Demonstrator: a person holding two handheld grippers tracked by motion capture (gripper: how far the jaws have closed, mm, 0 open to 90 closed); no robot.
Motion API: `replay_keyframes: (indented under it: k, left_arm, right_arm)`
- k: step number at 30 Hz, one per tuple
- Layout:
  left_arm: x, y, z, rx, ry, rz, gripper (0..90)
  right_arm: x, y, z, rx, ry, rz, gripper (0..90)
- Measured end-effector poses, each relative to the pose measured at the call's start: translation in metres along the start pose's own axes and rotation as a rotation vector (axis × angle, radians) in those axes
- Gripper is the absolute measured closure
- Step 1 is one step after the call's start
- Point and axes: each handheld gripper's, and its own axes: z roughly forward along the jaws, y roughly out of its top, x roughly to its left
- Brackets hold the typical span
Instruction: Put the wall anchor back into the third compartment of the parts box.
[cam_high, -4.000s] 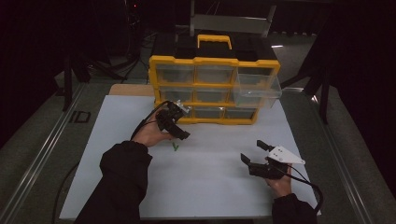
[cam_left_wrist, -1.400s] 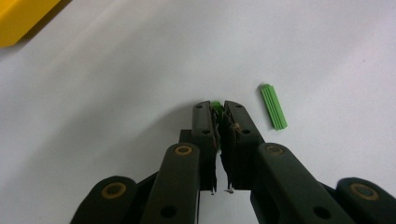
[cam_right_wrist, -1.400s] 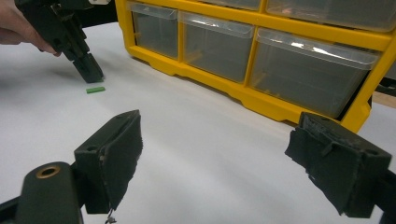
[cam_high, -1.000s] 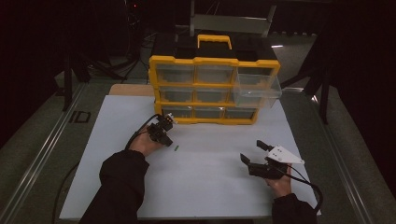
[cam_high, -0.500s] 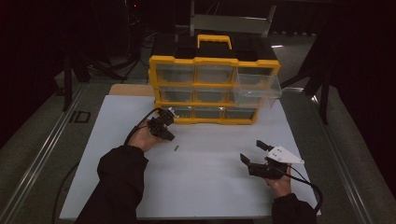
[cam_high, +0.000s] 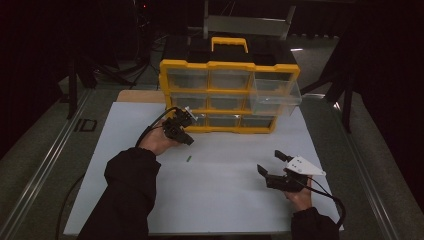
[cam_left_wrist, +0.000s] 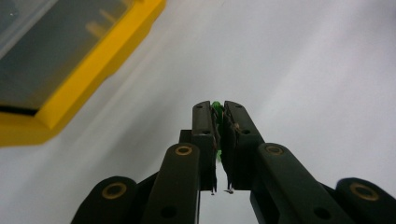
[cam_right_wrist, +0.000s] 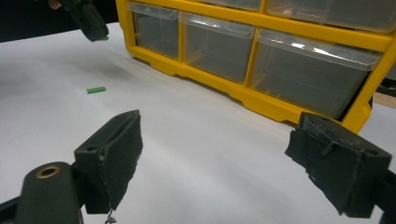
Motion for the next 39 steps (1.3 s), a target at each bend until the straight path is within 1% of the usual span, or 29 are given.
replay_keyframes:
  k: [4,8,12,14,23,25,26,34,39]
  left_arm:
    - [-0.003,0.006,-0.006,-0.022,-0.027,0.015,84.8]
    - [-0.006,0.012,-0.01,-0.02,-0.031,0.038,84.8]
    - [-0.009,0.019,-0.015,-0.03,-0.06,0.057,84.8]
    - [-0.011,0.022,-0.017,-0.031,-0.066,0.068,84.8]
    - [-0.018,0.038,-0.03,-0.044,-0.076,0.115,84.8]
    - [-0.02,0.042,-0.032,-0.043,-0.074,0.135,84.8]
    - [-0.021,0.043,-0.033,-0.045,-0.08,0.136,84.8]
    - [-0.029,0.058,-0.041,-0.054,-0.096,0.182,84.8]
    - [-0.033,0.068,-0.051,-0.062,-0.097,0.208,84.8]
  right_arm:
    - [0.0,0.0,0.0,-0.001,0.001,-0.001,15.4]
    - [0.0,0.0,0.0,-0.001,0.0,0.0,15.4]
    - [0.0,0.0,0.0,-0.001,0.001,0.001,15.4]
    - [0.0,0.0,0.0,-0.001,0.001,0.0,15.4]
    - [0.0,0.0,0.0,-0.002,0.001,0.001,15.4]
    - [0.0,0.0,0.0,-0.002,0.001,0.001,15.4]
    - [0.0,0.0,0.0,-0.002,0.001,0.001,15.4]
    - [0.0,0.0,-0.001,-0.002,0.0,0.002,15.4]
    - [0.0,0.0,-0.001,-0.004,0.001,0.005,15.3]
